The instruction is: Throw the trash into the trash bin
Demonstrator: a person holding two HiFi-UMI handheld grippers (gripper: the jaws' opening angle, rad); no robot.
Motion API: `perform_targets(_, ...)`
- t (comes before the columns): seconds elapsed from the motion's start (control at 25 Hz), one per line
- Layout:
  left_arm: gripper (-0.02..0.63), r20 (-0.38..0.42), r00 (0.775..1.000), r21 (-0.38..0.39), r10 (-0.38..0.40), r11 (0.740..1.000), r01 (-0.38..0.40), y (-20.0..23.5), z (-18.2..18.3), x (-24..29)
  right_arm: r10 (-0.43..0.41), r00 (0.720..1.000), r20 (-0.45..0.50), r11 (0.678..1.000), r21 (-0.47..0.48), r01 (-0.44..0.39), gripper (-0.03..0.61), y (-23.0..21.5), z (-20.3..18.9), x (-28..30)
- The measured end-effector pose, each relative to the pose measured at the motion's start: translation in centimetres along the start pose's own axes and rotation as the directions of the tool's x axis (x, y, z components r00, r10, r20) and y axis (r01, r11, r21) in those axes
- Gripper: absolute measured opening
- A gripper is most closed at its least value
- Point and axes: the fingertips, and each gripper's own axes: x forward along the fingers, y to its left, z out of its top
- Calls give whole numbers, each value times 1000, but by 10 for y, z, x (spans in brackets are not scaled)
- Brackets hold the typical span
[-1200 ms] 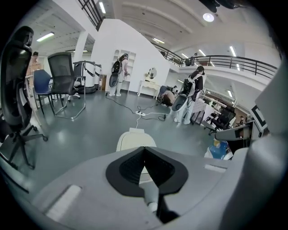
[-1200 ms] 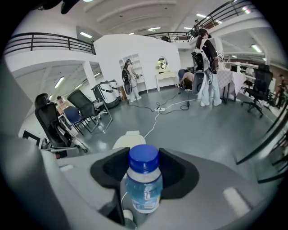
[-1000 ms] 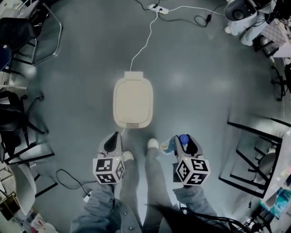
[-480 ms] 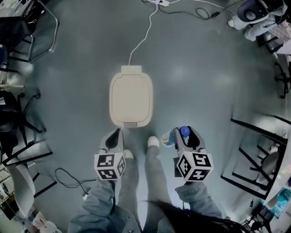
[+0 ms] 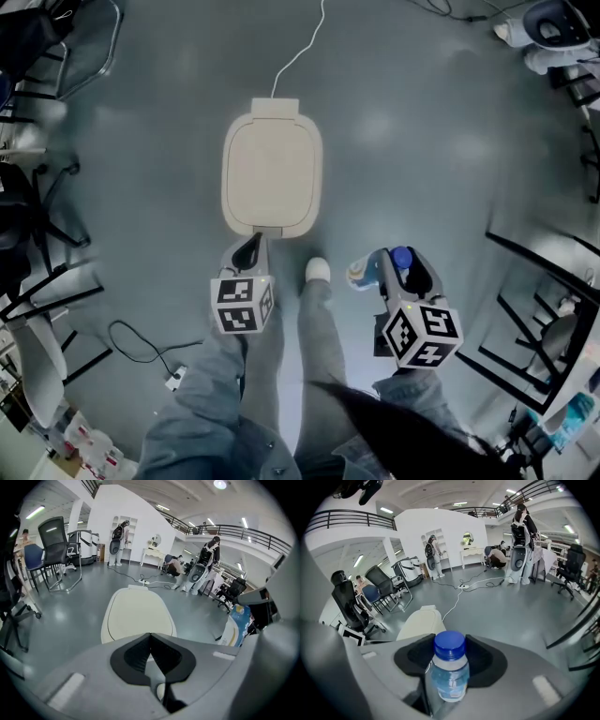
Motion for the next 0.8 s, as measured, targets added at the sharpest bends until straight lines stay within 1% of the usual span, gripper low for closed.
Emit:
perform_targets(0.28,8,-36,999,13,13,1000,-13,-1,-16,20,-21,1000,-9,1000,15,21,202,-21,-7,3)
perform_targets(0.52,9,-90,996,45,24,999,-20,-4,-33,34,-41,999,-15,998,36,41,202,-37,-13,0)
perform_targets(0.8,9,-109,993,50,40,998,-34,-2,-42,37,-46,999,3,998,51,46,202,-47,-13,-1)
